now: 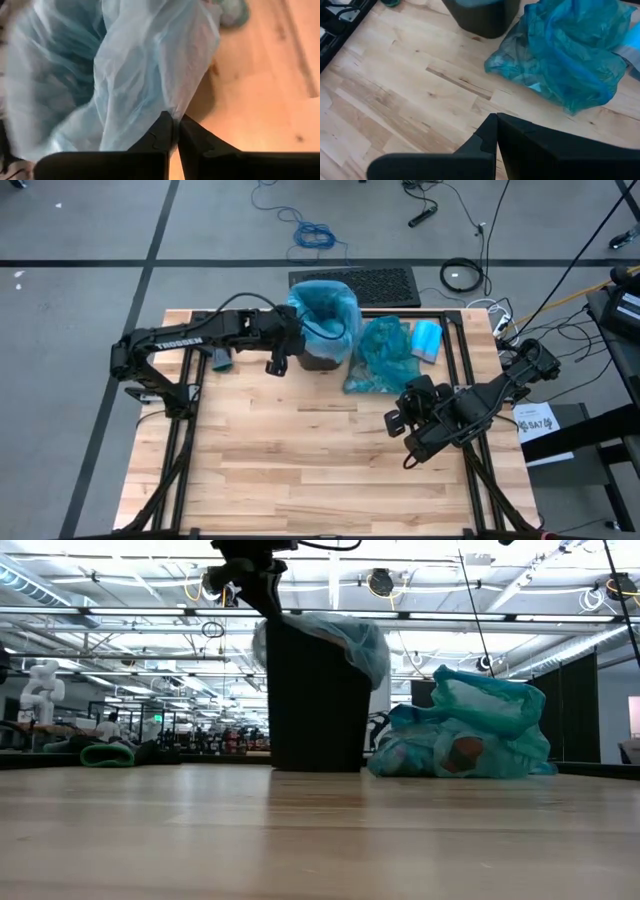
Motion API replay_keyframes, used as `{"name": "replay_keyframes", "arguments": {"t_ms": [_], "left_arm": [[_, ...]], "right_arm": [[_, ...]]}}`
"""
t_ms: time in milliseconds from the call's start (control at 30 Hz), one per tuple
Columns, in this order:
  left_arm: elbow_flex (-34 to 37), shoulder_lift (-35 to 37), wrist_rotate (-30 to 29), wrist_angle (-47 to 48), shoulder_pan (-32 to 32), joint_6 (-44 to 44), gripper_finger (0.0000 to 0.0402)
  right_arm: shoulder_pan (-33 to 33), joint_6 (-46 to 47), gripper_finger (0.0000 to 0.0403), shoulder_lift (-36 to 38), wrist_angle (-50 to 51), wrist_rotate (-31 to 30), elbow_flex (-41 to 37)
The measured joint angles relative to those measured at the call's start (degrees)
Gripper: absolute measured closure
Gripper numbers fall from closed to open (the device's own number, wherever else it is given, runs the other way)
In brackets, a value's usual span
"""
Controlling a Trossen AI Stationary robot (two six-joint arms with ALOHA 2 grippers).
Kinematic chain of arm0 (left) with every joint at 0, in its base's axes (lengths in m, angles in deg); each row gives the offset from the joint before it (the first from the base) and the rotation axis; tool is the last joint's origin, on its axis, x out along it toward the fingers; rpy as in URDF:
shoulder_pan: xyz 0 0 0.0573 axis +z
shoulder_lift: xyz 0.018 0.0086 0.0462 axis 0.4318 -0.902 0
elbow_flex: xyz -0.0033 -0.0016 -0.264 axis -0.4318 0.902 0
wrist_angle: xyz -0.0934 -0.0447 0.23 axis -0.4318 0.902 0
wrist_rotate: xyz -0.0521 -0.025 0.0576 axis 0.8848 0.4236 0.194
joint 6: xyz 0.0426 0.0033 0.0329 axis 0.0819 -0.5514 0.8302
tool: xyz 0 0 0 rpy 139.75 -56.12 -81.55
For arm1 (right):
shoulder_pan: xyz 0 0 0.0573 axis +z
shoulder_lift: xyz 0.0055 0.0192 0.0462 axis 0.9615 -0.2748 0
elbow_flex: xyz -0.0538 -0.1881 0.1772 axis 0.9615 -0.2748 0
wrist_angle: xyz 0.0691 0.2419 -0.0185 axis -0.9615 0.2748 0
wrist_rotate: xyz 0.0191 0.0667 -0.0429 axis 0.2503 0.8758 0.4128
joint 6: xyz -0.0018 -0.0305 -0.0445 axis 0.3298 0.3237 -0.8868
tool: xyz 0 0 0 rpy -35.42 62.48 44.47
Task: Place trash/remove bag and relplace
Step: Insert the light blue trash bag into the bin
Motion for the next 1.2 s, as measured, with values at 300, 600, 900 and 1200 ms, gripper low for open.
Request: {"name": "replay_keyframes", "arguments": {"t_ms": [300, 600, 900, 1200], "left_arm": [[0.0, 0.3, -2.2, 1.1, -0.6, -3.8, 0.0376], [0.0, 0.4, -2.0, 8.1, -4.4, -10.3, 0.0376], [0.0, 3.8, -1.8, 8.9, -7.8, -12.7, 0.0397], [0.0, 5.2, 0.2, 11.7, -8.5, -17.6, 0.0398]], "right_arm": [[0.0, 0.0, 0.0403, 0.0, -0.6, 0.0, 0.0], [-0.1, -0.3, 0.0403, 0.0, -1.5, 0.0, 0.0], [-0.1, -1.0, 0.0403, 0.0, -3.9, -2.6, 0.0], [-1.6, -6.9, 0.0403, 0.0, -11.0, -3.3, 0.0]]}}
